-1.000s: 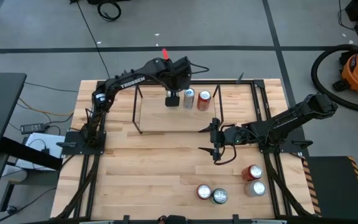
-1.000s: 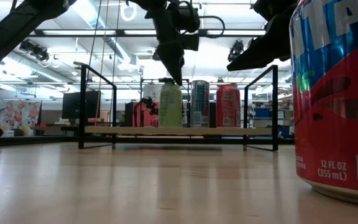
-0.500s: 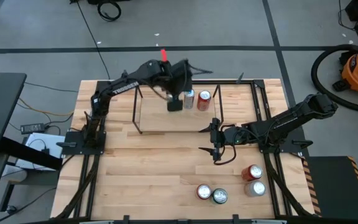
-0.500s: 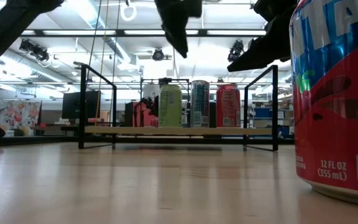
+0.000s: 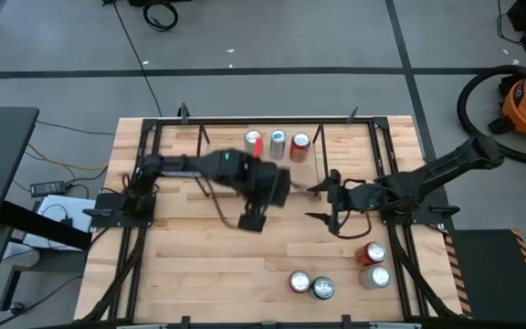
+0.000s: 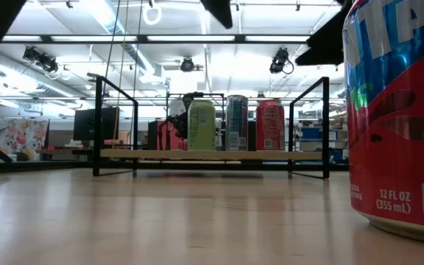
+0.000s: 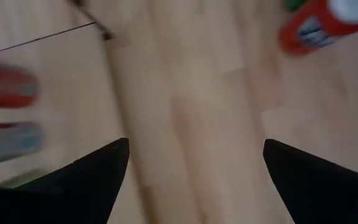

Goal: Place canned beverage on shelf
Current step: Put the orange soda can on the

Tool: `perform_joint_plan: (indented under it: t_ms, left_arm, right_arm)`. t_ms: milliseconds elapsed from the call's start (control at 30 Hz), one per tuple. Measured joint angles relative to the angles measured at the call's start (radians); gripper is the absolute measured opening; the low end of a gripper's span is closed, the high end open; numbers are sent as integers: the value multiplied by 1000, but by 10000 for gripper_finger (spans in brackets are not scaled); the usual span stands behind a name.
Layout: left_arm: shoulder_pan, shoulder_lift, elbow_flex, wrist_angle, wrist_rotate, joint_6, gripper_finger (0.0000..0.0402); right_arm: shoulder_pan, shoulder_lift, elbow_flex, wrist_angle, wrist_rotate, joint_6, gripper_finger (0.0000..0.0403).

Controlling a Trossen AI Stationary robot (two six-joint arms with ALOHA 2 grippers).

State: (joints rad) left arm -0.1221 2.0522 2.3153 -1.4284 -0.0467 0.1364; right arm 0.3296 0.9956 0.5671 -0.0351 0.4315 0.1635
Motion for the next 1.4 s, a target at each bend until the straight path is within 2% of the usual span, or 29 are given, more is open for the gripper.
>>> perform_joint_plan:
  t_ms: [167, 400, 533, 733, 900, 1067, 1167, 1400]
  left_arm:
    - [-99, 0, -106, 91, 0, -124, 369]
    - [-227, 1, -230, 300, 0, -215, 369]
    - [-273, 5, -273, 495, -30, -264, 369]
    - [-308, 10, -350, 736, -121, -274, 369]
    - [-329, 10, -354, 768, -143, -317, 369]
    - [-382, 10, -354, 766, -300, -263, 368]
    - [-423, 10, -354, 767, -361, -249, 368]
    - [-459, 10, -354, 797, -371, -311, 368]
  right_arm:
    - [31, -123, 0, -94, 3, 89, 356]
    - [30, -245, 0, -101, 6, 106, 356]
    - [30, -240, 0, -102, 34, 108, 356]
    - [30, -144, 0, -87, 40, 148, 356]
    - [31, -53, 0, -60, 34, 174, 356]
    - [31, 0, 0, -26, 24, 185, 356]
    - [43, -4, 0, -19, 20, 202, 356]
    - [110, -17, 0, 12, 79, 178, 356]
